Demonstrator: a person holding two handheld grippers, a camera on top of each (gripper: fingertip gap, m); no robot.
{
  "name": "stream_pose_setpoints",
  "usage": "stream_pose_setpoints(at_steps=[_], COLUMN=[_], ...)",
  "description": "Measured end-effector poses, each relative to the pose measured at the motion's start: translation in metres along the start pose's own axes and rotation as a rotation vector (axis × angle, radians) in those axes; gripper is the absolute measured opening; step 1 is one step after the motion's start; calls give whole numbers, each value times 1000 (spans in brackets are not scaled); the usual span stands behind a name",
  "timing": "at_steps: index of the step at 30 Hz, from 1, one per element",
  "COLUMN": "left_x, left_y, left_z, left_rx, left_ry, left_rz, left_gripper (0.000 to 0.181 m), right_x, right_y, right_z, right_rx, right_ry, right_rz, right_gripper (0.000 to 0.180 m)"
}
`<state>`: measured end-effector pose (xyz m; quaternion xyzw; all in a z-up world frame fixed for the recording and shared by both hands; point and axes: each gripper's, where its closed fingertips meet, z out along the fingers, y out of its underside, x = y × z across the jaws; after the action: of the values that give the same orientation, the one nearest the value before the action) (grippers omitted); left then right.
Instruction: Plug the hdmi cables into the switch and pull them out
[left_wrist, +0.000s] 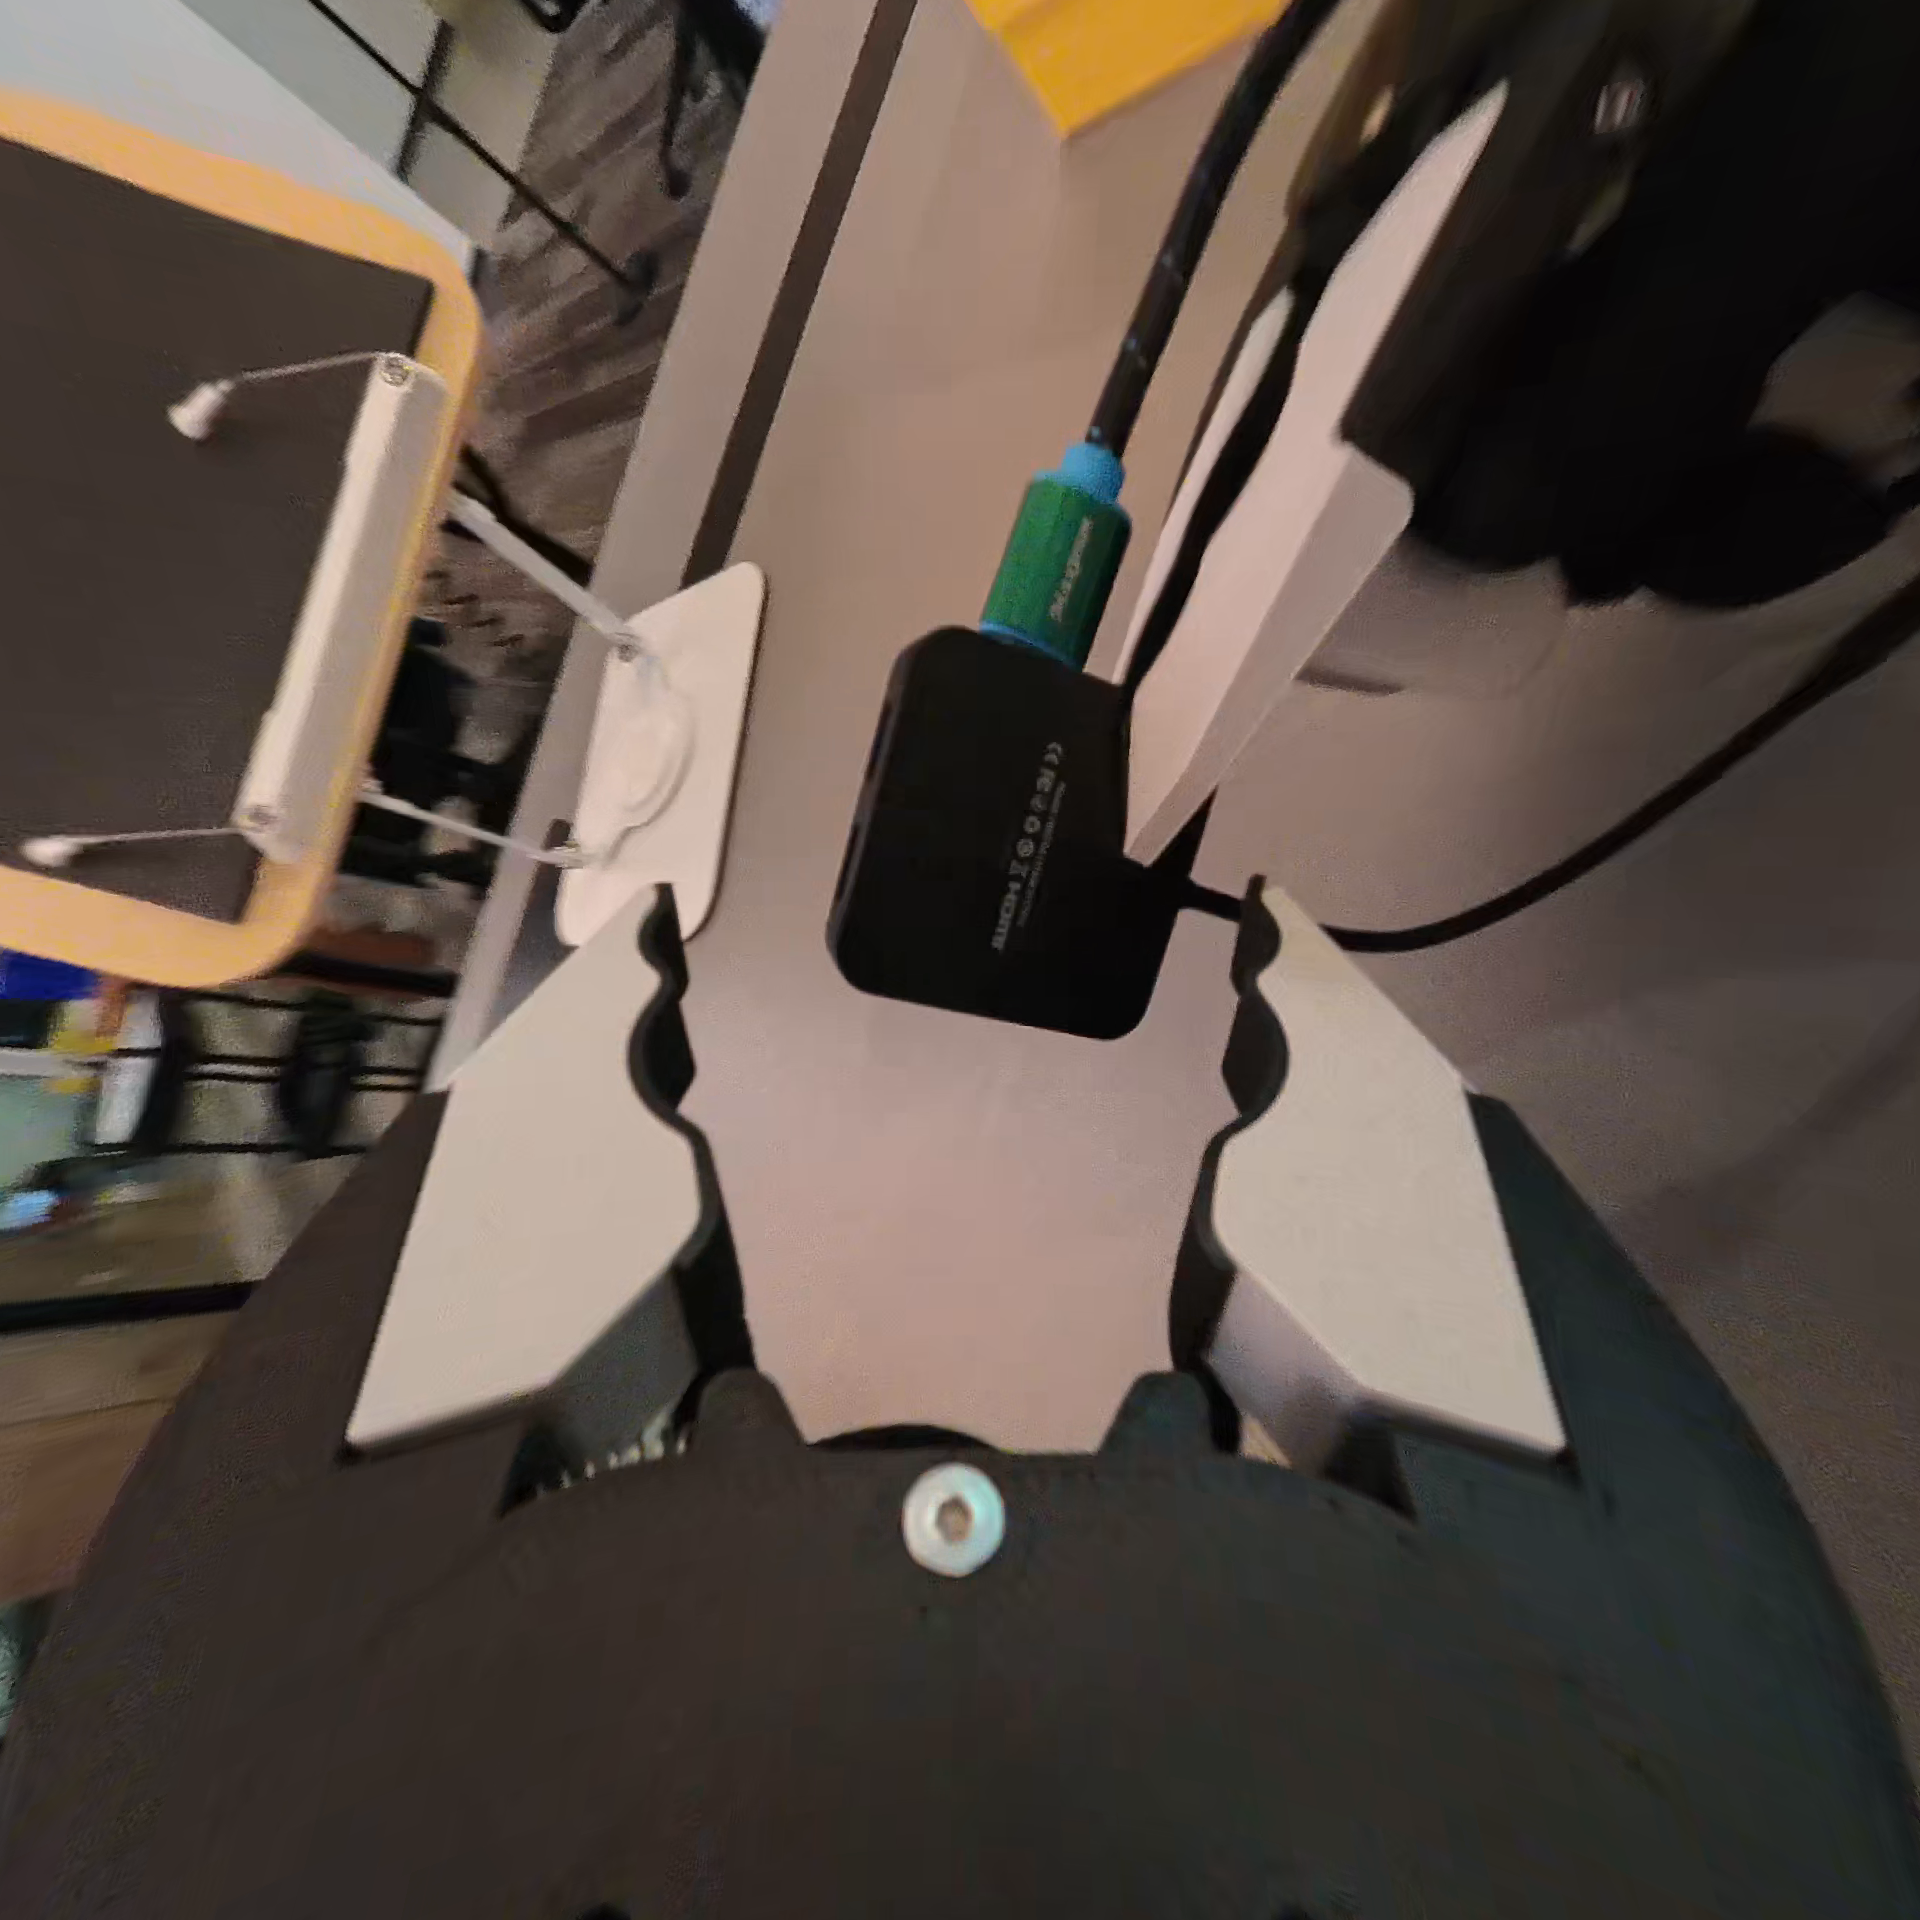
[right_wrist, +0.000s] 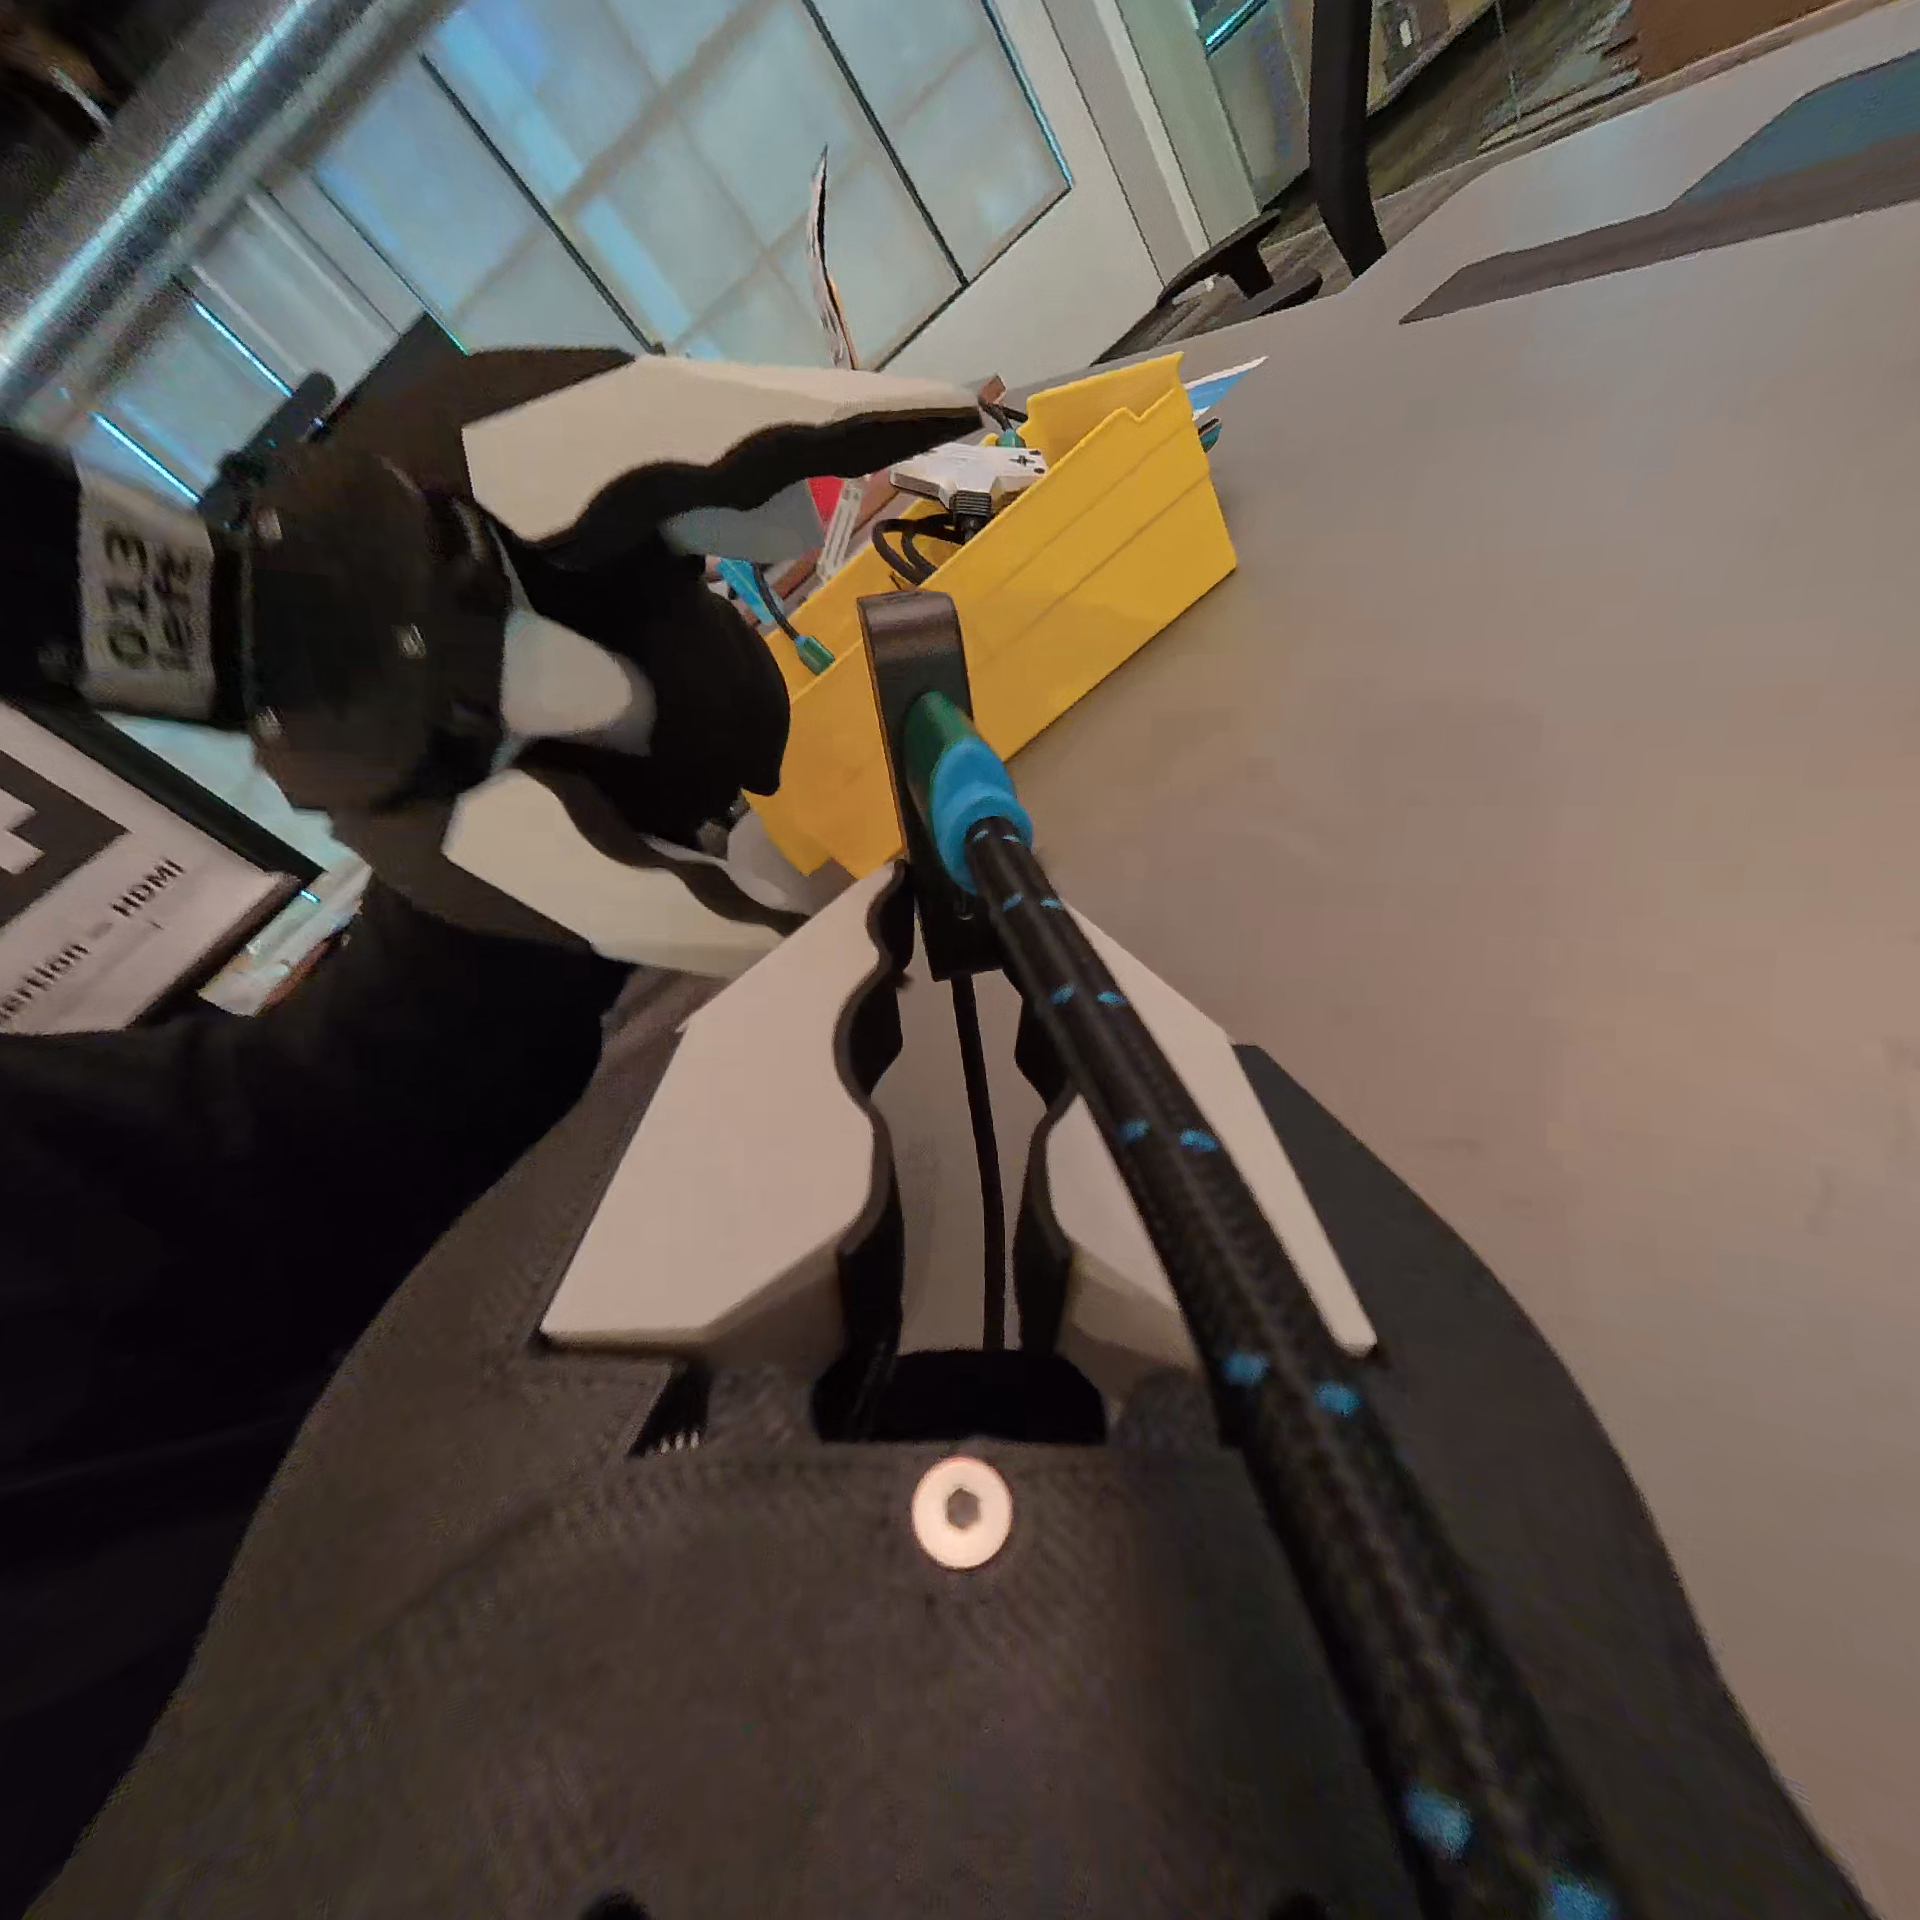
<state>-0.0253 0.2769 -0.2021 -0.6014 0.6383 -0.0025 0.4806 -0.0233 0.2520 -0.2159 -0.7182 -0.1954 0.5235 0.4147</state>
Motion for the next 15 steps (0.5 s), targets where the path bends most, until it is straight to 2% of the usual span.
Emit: stream_pose_setpoints(at_steps=[2, 5, 11, 13, 15], left_x=[1, 11, 19, 27, 28], left_y=[3, 7, 11, 12, 6], left_z=[7, 15, 11, 9, 4], left_rx=[-38, -83, -91, -100, -46], left_ry=[-67, -70, -9, 30, 63], left_rz=[87, 163, 208, 230, 189], left_gripper=[113, 115, 103, 92, 90], right_x=[-1, -2, -7, -9, -8], right_y=[1, 9, 10, 12, 11], right_z=[2, 6, 8, 10, 8], right_rx=[0, -24, -38, -57, -54], right_ry=[-5, -1, -9, 1, 7], right_rz=[35, 55, 61, 44, 46], right_gripper=[14, 14, 14, 14, 14])
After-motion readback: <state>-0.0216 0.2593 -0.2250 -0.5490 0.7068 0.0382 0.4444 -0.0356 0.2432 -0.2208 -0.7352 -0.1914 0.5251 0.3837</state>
